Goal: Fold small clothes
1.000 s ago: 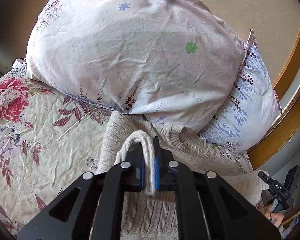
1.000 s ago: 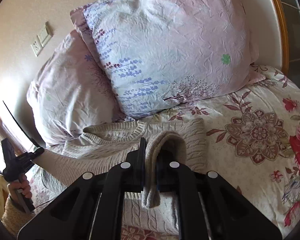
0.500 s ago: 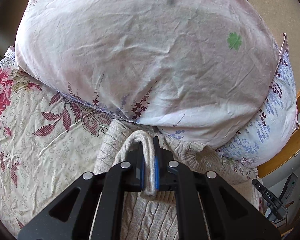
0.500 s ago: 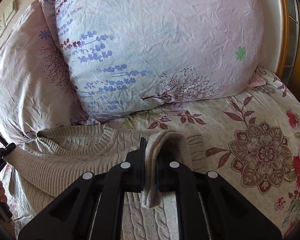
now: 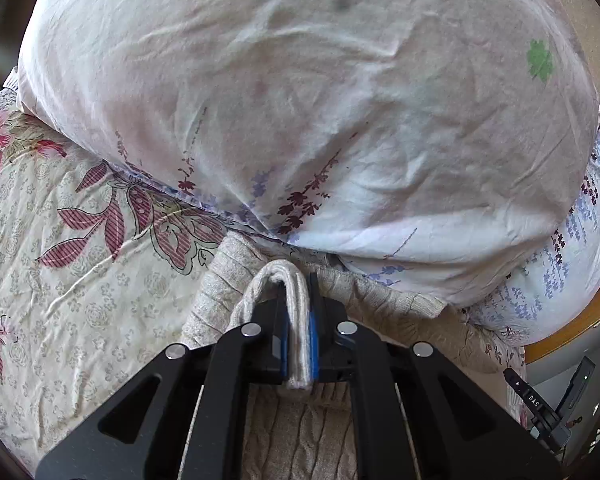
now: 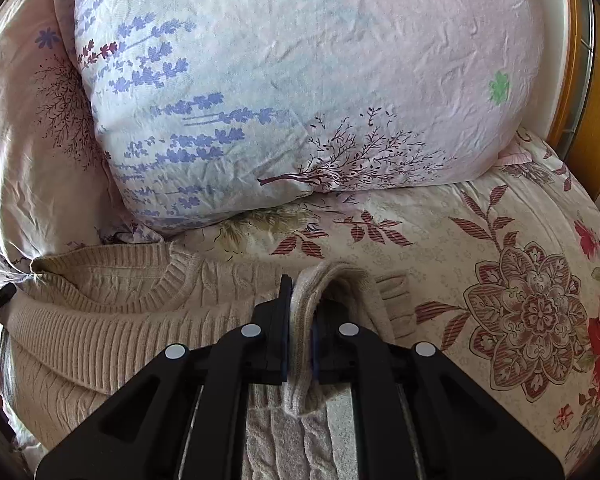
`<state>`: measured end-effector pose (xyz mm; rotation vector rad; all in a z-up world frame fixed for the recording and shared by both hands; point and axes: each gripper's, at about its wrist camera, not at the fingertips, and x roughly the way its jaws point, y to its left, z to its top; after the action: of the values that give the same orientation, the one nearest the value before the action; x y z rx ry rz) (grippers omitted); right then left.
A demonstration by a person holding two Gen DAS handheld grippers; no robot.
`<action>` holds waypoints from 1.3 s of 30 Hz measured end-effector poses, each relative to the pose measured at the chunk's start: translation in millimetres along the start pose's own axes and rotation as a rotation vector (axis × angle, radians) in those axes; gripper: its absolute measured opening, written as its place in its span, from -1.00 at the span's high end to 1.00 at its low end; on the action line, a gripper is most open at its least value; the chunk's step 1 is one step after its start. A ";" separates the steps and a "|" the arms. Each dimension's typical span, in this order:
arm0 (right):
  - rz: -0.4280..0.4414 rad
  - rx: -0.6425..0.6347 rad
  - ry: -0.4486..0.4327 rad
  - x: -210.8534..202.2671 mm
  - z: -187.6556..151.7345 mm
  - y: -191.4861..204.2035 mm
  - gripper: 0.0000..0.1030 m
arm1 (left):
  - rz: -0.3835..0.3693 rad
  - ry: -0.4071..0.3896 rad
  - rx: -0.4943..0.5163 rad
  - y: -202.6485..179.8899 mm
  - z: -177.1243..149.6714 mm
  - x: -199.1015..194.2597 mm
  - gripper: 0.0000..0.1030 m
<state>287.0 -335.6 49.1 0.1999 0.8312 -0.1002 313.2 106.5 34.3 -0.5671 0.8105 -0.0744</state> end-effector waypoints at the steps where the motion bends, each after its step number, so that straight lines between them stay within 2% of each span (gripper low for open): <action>1: -0.006 -0.004 0.003 1.1 0.0 1.2 0.84 | 0.001 0.001 -0.002 -1.3 -0.4 1.9 0.86; 10: -0.065 -0.046 0.012 6.1 -2.5 16.3 0.84 | 0.013 0.006 -0.015 -3.5 -3.5 11.3 0.85; 31: -0.072 -0.030 0.019 8.0 -1.0 16.2 0.79 | 0.004 0.003 -0.041 -0.7 -3.6 15.9 0.81; 33: -0.048 -0.012 0.018 6.7 2.4 14.8 0.66 | -0.009 0.001 -0.046 0.2 -1.5 13.2 0.75; 34: -0.036 -0.001 0.016 6.0 5.0 13.7 0.61 | -0.019 -0.003 -0.047 0.0 0.2 11.0 0.62; 35: -0.017 0.010 0.013 4.9 7.6 12.4 0.39 | -0.028 -0.010 -0.045 -0.6 1.7 8.4 0.54; 36: 0.008 0.022 0.006 3.3 9.8 11.4 0.04 | -0.036 -0.021 -0.040 -1.7 3.1 5.6 0.33; 37: 0.018 0.028 -0.010 0.9 11.9 11.1 -0.13 | -0.043 -0.036 -0.031 -2.8 5.3 1.9 0.11; 38: 0.014 0.028 -0.036 -2.6 14.2 11.2 -0.33 | -0.034 -0.057 -0.019 -5.1 6.9 -2.8 -0.03; 39: 0.010 0.023 -0.064 -6.2 16.6 11.4 -0.34 | -0.022 -0.080 -0.007 -6.4 8.4 -7.5 -0.26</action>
<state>296.7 -327.9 66.2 0.2211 0.7652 -0.1060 314.9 106.9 47.1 -0.5820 0.7267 -0.0688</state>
